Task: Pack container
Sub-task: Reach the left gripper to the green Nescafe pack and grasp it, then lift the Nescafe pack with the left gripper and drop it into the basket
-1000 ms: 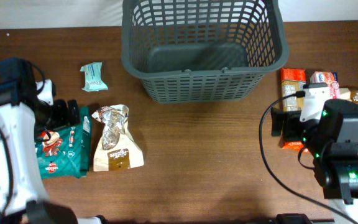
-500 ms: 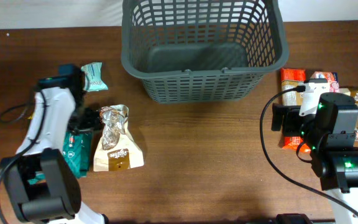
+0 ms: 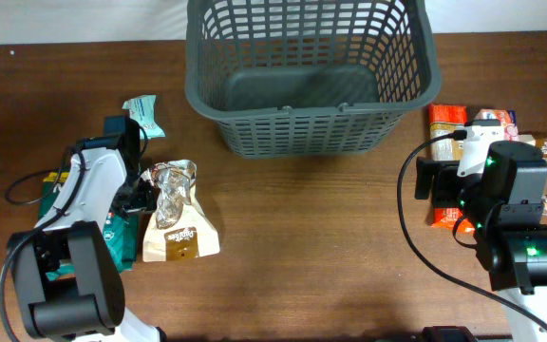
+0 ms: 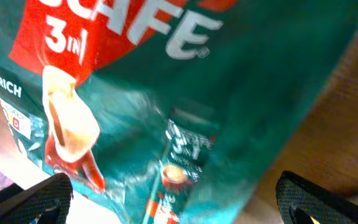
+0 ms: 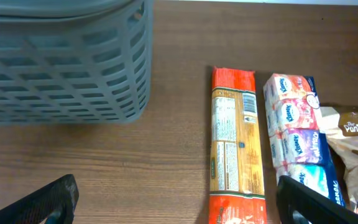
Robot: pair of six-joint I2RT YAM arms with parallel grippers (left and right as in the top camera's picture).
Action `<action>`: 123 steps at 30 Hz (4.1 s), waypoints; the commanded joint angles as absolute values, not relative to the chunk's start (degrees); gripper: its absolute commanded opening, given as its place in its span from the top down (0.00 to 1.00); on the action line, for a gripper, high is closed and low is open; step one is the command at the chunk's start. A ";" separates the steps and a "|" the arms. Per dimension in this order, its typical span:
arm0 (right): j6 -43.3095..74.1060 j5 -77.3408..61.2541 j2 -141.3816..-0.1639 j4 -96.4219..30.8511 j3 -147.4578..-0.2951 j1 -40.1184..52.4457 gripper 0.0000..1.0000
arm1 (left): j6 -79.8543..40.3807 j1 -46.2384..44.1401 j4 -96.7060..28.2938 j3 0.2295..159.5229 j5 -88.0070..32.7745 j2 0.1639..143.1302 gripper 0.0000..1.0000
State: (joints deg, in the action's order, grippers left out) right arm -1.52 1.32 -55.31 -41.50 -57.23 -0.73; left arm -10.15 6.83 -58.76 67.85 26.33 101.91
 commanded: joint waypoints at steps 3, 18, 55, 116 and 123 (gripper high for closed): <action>-0.99 2.24 -55.11 -41.10 -58.19 -0.43 0.01 | -12.60 7.03 -55.83 65.23 30.57 105.80 0.01; -0.99 5.50 -52.99 -41.12 -58.33 -0.43 0.01 | -13.50 7.35 -51.86 64.73 28.27 110.91 0.97; -0.97 5.43 -52.05 -41.19 -58.33 -0.43 0.01 | -9.56 7.35 -79.94 105.89 25.21 110.89 0.98; 2.48 -3.03 -52.03 -56.62 -58.33 -0.38 0.01 | 45.56 -20.86 -66.65 153.40 -19.18 133.45 0.91; 2.48 -3.03 -52.03 -56.62 -58.33 -0.38 0.01 | 38.48 -20.47 -68.58 155.35 -18.00 130.30 0.31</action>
